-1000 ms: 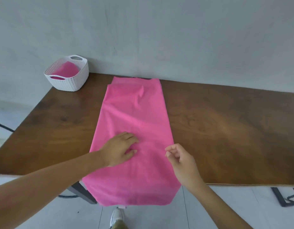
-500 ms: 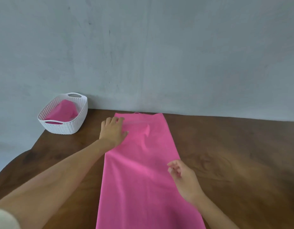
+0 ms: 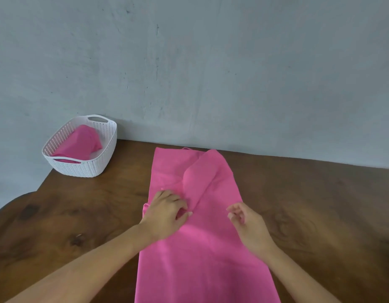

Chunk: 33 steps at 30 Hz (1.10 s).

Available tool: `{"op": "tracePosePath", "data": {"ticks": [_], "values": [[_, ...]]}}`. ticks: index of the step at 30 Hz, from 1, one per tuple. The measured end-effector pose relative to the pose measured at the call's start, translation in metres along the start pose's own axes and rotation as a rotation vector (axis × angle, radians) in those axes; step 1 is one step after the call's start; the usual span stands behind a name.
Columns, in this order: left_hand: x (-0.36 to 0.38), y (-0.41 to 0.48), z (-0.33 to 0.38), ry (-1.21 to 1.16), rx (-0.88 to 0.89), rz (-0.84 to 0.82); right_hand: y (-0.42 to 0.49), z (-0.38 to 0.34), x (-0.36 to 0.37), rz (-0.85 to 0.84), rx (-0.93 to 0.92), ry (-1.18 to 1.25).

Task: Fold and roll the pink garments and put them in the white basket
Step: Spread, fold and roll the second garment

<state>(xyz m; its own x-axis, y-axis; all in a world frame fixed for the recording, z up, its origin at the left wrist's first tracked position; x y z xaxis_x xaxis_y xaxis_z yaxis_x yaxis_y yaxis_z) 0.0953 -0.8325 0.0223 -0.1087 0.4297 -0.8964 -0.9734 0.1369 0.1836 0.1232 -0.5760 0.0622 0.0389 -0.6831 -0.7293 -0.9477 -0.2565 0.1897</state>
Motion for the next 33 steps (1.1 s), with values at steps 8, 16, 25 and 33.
{"op": "tracePosePath", "data": {"ticks": [8, 16, 25, 33], "values": [[-0.023, 0.031, -0.036, -0.030, -0.586, -0.017, 0.090, -0.012, 0.011, -0.150, -0.136, -0.118], [-0.011, 0.046, -0.038, -0.182, -0.876, -0.161, 0.187, -0.049, 0.048, -0.554, -0.315, -0.329], [-0.009, 0.052, -0.055, -0.320, -0.944, -0.320, 0.217, -0.035, 0.045, -0.829, -0.346, -0.627], [-0.020, 0.079, -0.067, -0.283, -0.873, -0.105, 0.226, 0.011, 0.009, -0.778, -0.441, -0.784]]}}
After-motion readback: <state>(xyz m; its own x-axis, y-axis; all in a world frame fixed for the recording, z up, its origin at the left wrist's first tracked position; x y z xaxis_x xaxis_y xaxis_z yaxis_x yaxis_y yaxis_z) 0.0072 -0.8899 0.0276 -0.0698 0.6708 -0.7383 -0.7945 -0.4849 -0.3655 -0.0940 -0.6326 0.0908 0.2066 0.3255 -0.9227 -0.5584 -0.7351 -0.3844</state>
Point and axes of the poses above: each hand's wrist, its own y-axis towards the middle knuckle, its own x-axis out of the palm, z = x × y, the point moved 4 cm from there along y, towards the middle knuckle, and after that the axes turned 15 degrees about -x, right-handed, at the moved point
